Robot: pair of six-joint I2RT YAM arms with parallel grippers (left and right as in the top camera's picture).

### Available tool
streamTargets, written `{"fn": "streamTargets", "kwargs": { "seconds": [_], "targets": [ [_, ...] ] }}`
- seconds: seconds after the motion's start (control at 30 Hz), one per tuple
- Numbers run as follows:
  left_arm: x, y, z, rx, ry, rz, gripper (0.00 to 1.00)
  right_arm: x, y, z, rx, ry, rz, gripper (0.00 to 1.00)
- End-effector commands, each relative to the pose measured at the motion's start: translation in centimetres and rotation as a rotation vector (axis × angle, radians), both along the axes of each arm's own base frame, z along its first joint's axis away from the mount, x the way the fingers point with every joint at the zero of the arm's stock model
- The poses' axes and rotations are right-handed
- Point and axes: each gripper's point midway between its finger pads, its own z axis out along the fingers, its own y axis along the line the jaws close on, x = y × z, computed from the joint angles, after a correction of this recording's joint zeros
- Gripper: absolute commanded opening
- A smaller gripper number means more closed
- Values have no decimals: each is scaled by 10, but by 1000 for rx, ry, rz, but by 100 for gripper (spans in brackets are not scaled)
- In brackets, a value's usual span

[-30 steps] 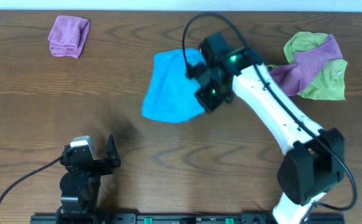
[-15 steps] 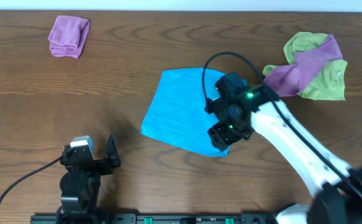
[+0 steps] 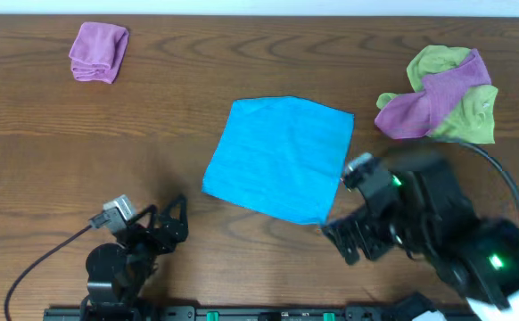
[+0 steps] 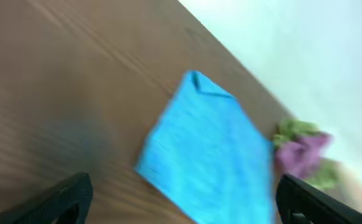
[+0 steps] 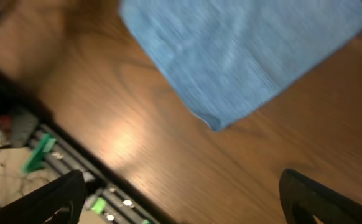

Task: Fold the cloth
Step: 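Reach the left gripper to the blue cloth's far-left corner and grasp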

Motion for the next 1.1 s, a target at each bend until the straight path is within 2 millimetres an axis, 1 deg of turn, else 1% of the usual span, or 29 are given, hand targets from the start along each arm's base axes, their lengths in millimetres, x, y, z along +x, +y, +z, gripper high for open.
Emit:
{"fn": "streamTargets", "kwargs": {
  "seconds": [0.0, 0.07, 0.1, 0.13, 0.17, 0.27, 0.33, 0.4, 0.43, 0.53, 0.63, 0.77, 0.87, 0.97, 1.03, 1.07],
  "targets": [
    [-7, -17, -7, -224, 100, -29, 95, -16, 6, 12, 77, 4, 29, 99],
    [-8, -21, -4, -251, 103, -50, 95, -22, 2, 11, 69, 8, 29, 99],
    [-8, -27, 3, -217, 56, -106, 95, -23, 0, 10, 60, 12, 24, 99],
    [-9, -32, 11, -189, 11, -154, 100, -24, -3, 8, 46, 15, 14, 99],
    [-9, -35, 18, -182, -24, -179, 100, -23, -6, 7, 33, 19, -3, 99],
    [-2, -37, 31, -173, -81, -187, 100, -16, -17, 4, -5, 13, -95, 99],
    [4, -41, 35, -163, -98, -208, 100, -12, -20, 5, -13, 1, -122, 99],
    [9, -46, 31, -147, -76, -234, 100, -8, -22, 5, -15, -6, -149, 99],
    [11, -50, 26, -129, -44, -252, 99, -7, -22, 6, -10, -5, -163, 99],
    [21, -61, 17, -40, 23, -317, 98, -6, -23, 6, 4, 10, -207, 99],
    [41, -70, 18, 81, 77, -393, 98, -6, -23, 7, 25, 21, -249, 99],
    [83, -85, 20, 253, 176, -506, 98, -4, -22, 17, 76, -12, -281, 100],
    [108, -99, 21, 370, 220, -563, 99, -4, -24, 20, 83, -33, -290, 99],
    [137, -111, 20, 531, 235, -558, 99, 2, -29, 22, 67, -64, -320, 98],
    [160, -115, 19, 673, 242, -503, 96, 9, -32, 25, 58, -98, -341, 97],
    [172, -116, 18, 742, 240, -475, 97, 12, -33, 27, 59, -113, -347, 95]
  ]
}}
